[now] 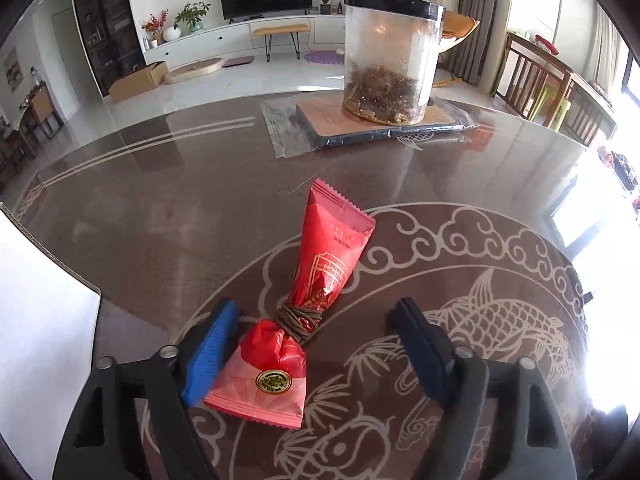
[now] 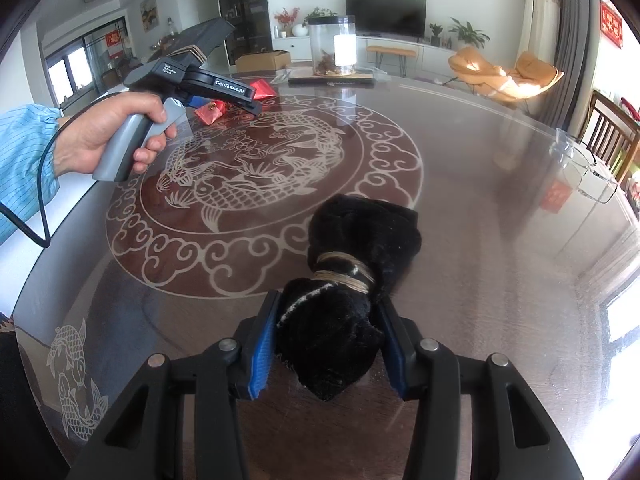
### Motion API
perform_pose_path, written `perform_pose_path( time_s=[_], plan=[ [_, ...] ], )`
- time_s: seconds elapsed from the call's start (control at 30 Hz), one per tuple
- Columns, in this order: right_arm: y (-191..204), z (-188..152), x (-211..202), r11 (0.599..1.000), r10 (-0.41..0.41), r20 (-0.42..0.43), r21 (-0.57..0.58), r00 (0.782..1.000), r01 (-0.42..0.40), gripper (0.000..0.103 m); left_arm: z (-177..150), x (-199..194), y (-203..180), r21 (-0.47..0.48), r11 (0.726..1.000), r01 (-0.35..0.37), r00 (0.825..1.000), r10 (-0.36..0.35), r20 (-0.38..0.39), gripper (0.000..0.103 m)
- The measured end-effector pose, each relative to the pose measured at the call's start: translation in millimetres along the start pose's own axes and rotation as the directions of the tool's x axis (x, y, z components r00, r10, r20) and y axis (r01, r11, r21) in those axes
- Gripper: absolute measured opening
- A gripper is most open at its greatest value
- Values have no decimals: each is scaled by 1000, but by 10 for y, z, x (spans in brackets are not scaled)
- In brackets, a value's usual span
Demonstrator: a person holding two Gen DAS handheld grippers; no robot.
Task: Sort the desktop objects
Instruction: 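Close the right tool on the black hair tie while the left grasps the red packet, then lift the red packet and black hair tie above the table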
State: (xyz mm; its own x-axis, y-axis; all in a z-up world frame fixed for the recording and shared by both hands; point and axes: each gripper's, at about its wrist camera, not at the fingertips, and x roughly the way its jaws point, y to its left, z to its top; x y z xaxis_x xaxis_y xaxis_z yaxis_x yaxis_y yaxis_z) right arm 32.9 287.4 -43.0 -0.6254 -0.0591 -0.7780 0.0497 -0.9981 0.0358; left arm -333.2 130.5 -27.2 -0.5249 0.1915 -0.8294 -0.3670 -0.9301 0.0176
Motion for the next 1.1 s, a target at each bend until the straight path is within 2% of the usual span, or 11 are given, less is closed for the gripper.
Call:
perform_pose_path(
  time_s=[0.03,0.2,0.4,0.5,0.57,0.63,0.7,0.77,0.83,0.93,1.1],
  plan=[
    [-5,0,-2,1000,2,0,2,1000,-2,48,3,-21,11,-10,1000,2,1000,-2,-3,21],
    [25,2,8,1000,-14,-3,-12,1000,14,48,-372,-267,96,-40,999,-13,1000,13,13,21],
    [92,-2,9,999,-14,-5,-45,1000,13,49,-1623,-1121,15,-108,992,-62,998,64,12,21],
    [449,-46,-28,982,108,-8,-154,994,-108,49,-2168,-1471,-99,-127,990,-68,997,74,39,21],
    [767,-75,-22,966,176,-24,-188,984,-177,49,-2370,-1602,-171,-139,987,-79,995,88,56,21],
    [974,-67,0,964,196,-25,-179,980,-198,49,-2443,-1644,-218,-132,986,-101,992,110,64,24],
    [1093,-41,53,972,171,-26,-160,985,-173,69,-2440,-1640,-214,-133,984,-119,989,129,69,28],
    [1182,-38,110,976,122,-39,-179,992,-127,80,-2446,-1635,-194,-146,981,-130,987,142,72,36],
    [1220,-67,117,976,86,-38,-195,996,-92,82,-2444,-1634,-184,-149,980,-132,987,144,73,37],
    [1153,-59,149,983,74,-50,-164,996,-82,91,-2428,-1606,-165,-166,973,-159,983,172,67,50],
    [1130,-49,146,986,59,-53,-156,997,-66,95,-2425,-1581,-96,-196,972,-130,988,144,58,58]
  ],
)
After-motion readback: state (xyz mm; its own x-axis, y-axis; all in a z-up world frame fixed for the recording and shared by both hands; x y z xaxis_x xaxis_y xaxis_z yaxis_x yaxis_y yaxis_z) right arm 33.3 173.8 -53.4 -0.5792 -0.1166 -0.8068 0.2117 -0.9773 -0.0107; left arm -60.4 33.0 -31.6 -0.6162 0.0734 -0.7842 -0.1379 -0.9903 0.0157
